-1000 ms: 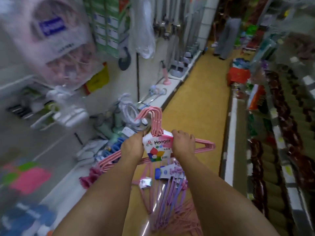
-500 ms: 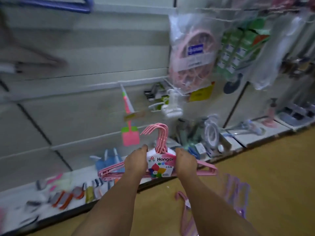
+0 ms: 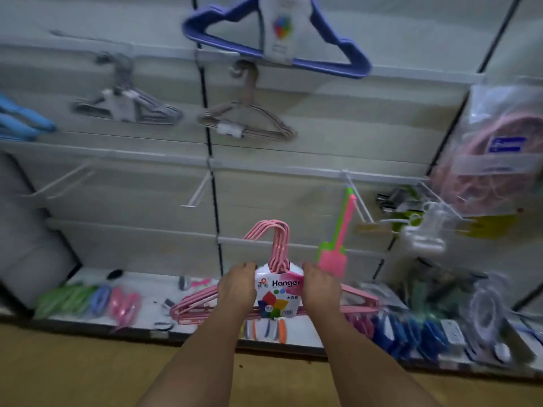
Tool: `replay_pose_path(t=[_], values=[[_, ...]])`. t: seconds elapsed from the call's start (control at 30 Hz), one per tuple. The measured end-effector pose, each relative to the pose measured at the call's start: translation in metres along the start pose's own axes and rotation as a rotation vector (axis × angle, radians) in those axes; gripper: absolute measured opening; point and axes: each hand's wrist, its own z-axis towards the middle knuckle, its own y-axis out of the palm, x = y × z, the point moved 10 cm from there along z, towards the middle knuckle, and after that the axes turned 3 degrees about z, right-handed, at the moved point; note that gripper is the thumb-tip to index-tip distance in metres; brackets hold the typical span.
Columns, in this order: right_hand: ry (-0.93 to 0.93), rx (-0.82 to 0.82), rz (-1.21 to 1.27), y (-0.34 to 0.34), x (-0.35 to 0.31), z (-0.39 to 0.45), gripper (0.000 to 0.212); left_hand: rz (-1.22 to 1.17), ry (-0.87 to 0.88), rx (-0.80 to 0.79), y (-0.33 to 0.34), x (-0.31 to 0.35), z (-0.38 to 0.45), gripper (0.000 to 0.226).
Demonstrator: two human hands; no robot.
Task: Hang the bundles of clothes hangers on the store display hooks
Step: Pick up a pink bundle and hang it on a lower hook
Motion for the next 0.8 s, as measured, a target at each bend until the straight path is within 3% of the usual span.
replay_pose_path(t=[0.43,0.67,0.8], values=[[-0.264,-0.062,0.045,0.035,-0.293,-0.012,0.022,-0.026,-0.237,0.118,-0.092,-0.277,-0.035,0.033],[-0.260,-0.080,0.101,0.063,-0.388,-0.002,0.016,0.032,-0.280,0.124,-0.109,-0.375,-0.041,0.036],[-0.309,-0.067,0.057,0.078,-0.430,0.014,0.020,0.019,-0.306,0.100,-0.102,-0.417,-0.030,0.049]])
